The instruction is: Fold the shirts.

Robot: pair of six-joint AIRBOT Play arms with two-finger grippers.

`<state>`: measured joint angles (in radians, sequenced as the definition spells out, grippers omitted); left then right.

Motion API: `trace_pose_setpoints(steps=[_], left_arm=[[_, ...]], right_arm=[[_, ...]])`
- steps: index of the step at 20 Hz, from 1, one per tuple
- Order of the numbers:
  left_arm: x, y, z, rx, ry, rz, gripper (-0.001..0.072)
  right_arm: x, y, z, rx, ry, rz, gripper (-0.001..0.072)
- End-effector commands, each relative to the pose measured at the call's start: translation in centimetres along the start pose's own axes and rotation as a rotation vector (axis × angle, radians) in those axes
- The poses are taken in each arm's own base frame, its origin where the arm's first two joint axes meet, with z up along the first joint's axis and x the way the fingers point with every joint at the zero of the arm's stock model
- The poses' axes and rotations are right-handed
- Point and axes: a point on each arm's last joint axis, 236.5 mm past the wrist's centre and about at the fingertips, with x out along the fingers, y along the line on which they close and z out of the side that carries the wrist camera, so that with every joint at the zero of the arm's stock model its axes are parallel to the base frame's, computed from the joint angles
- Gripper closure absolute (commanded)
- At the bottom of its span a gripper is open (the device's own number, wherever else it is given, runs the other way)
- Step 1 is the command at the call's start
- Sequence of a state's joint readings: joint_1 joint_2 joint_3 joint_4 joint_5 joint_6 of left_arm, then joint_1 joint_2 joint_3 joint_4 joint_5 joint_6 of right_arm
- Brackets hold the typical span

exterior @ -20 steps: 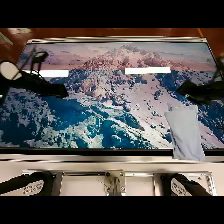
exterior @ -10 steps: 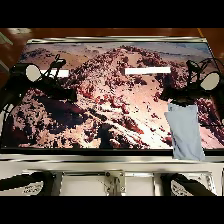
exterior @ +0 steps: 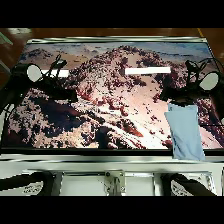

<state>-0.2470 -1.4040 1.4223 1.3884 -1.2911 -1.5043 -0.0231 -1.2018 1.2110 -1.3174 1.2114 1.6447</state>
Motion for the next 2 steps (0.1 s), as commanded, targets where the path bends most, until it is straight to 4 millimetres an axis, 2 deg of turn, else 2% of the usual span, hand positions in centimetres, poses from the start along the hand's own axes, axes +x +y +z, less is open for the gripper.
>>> trace_pose_setpoints(steps=[1,2], left_arm=[[0.09,0.00,0.00,0.001,0.002,0.000,0.0009],[0.17,0.01,-0.02,0.000,0.004,0.000,0.0009]], right_arm=[[0.00,0.05,0.01,-0.001,0.000,0.001,0.0039],[0.00,0.05,0.01,-0.001,0.000,0.001,0.0039]])
